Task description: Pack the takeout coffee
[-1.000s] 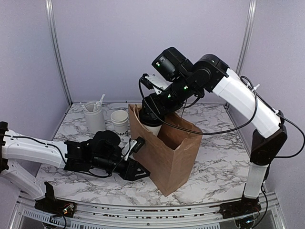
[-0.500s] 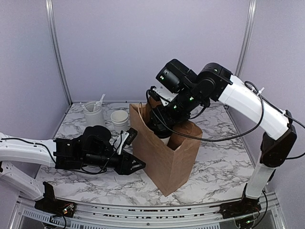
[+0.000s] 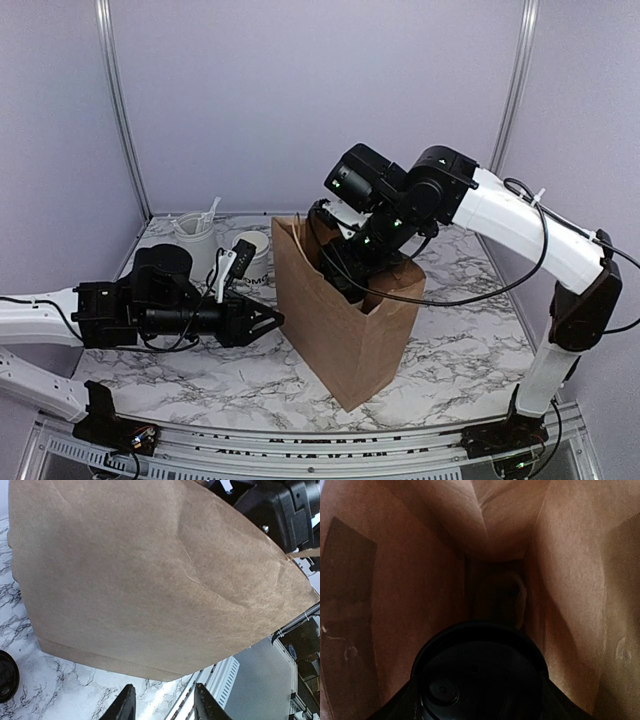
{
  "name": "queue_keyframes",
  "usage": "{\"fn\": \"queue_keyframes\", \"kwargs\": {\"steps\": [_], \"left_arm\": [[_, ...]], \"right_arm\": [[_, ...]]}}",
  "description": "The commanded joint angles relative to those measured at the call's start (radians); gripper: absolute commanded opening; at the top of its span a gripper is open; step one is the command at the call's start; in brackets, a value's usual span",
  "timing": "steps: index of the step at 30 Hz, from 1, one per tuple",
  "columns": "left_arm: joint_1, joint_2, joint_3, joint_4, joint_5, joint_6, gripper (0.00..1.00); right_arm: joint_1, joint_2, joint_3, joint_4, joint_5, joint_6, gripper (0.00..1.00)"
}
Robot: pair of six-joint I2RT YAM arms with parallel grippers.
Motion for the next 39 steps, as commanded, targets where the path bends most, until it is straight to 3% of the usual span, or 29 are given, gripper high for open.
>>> {"fn": "queue_keyframes", "kwargs": {"steps": [1,16,30,34,39], "left_arm": [[0.023,-0.047,0.059,-0.03,-0.019,0.028,0.41],[0.058,-0.081,0.189,0.025,0.107,0.057,0.45],[0.058,0.074,0.346,0.118,0.212,0.01,0.55],[0.058,0.109,0.398,0.065,0.149,0.01,0.53],[0.058,0.134,0.427,0.033,0.074,-0.003,0.41]], "right_arm": [[0.01,-0.026,-0.018,0.018,0.021,-0.021,0.53],[0.01,-0.021,-0.083,0.011,0.013,-0.064,0.53],[0.01,-0.012,-0.117,0.016,0.035,-0.067,0.53],[0.01,-0.011,-0.118,0.017,0.036,-0.072,0.53],[0.01,-0.005,-0.118,0.013,0.036,-0.083,0.53]]}}
